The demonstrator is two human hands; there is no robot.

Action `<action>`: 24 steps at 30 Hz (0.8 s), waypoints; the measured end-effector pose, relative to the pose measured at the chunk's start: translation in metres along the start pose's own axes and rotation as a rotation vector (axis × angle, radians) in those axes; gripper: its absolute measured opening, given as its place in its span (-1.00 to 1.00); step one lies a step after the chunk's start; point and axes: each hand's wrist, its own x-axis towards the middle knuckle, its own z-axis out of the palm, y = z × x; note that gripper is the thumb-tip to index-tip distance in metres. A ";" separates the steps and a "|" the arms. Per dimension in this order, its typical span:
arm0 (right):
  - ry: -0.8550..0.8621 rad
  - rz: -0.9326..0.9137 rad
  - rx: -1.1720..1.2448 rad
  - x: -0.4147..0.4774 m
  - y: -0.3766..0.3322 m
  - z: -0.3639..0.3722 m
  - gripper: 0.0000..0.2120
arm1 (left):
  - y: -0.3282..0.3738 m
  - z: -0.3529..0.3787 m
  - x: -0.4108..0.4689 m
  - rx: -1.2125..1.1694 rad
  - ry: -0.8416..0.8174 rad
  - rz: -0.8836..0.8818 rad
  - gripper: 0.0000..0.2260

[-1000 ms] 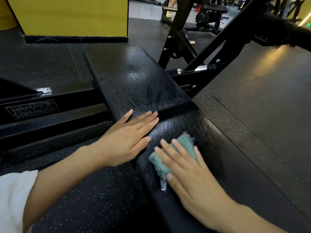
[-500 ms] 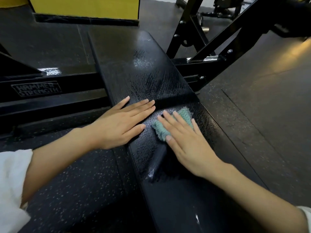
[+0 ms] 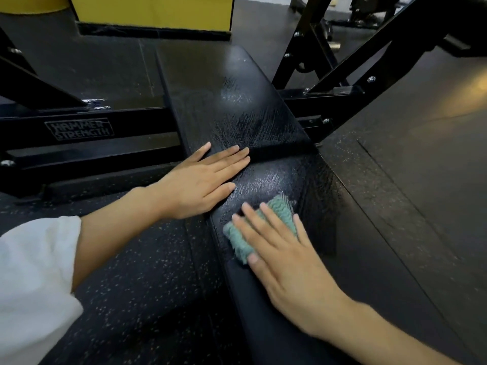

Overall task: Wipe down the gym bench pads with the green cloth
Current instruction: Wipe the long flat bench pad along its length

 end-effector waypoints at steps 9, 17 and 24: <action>0.027 -0.017 0.006 -0.024 -0.029 0.016 -0.48 | 0.000 0.003 -0.002 -0.015 0.036 0.005 -0.35; 0.080 0.109 -0.056 0.039 -0.032 0.010 -0.52 | -0.011 0.005 -0.002 -0.072 0.071 -0.003 -0.33; 0.049 0.095 -0.024 -0.018 -0.035 0.014 -0.48 | -0.001 0.003 -0.009 -0.019 0.064 -0.011 -0.28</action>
